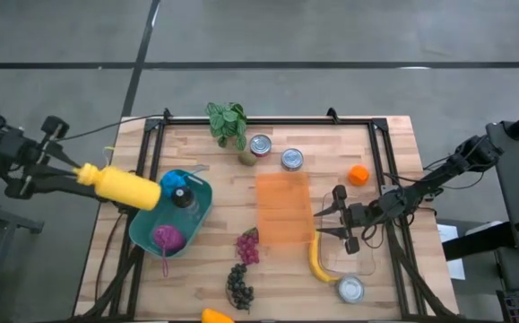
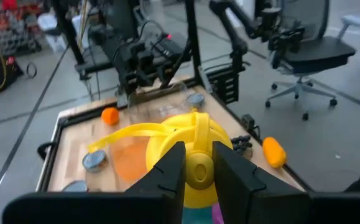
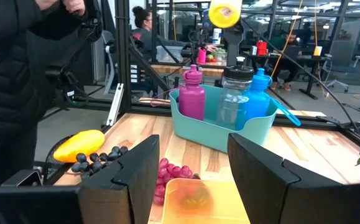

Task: Pick & Place Food Item
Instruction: Put the yellow water bottle into the green bin

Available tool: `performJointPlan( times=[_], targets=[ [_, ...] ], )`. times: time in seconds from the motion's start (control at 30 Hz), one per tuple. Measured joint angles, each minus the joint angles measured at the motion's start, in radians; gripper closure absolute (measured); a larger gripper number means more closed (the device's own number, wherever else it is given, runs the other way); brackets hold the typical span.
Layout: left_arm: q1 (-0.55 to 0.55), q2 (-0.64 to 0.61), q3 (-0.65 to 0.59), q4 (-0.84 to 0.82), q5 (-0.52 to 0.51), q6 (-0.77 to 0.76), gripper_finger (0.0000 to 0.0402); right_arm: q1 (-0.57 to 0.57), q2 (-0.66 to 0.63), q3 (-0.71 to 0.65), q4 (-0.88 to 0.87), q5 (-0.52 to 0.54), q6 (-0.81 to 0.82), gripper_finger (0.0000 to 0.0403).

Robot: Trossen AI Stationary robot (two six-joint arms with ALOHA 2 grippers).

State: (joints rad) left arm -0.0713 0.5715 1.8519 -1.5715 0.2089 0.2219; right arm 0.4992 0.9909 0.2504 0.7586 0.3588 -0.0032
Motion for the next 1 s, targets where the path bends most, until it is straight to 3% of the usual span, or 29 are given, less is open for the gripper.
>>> performJointPlan(
  times=[0.2, 0.53, 0.7, 1.0],
  targets=[
    [0.0, -0.015, -0.067, 0.001, 0.067, 0.015, 0.0335, 0.0, 0.0, 0.0, 0.0, 0.0, 0.0, 0.0214],
    [-0.005, 0.046, -0.3, 0.0, 0.044, 0.083, 0.0335, 0.0, 0.0, 0.0, 0.0, 0.0, 0.0, 0.0214],
    [-0.036, 0.073, -0.311, 0.0, -0.014, 0.093, 0.0335, 0.0, 0.0, 0.0, 0.0, 0.0, 0.0, 0.0214],
    [-0.042, 0.08, -0.249, 0.0, -0.017, 0.013, 0.0335, 0.0, 0.0, 0.0, 0.0, 0.0, 0.0, 0.0214]
  ],
)
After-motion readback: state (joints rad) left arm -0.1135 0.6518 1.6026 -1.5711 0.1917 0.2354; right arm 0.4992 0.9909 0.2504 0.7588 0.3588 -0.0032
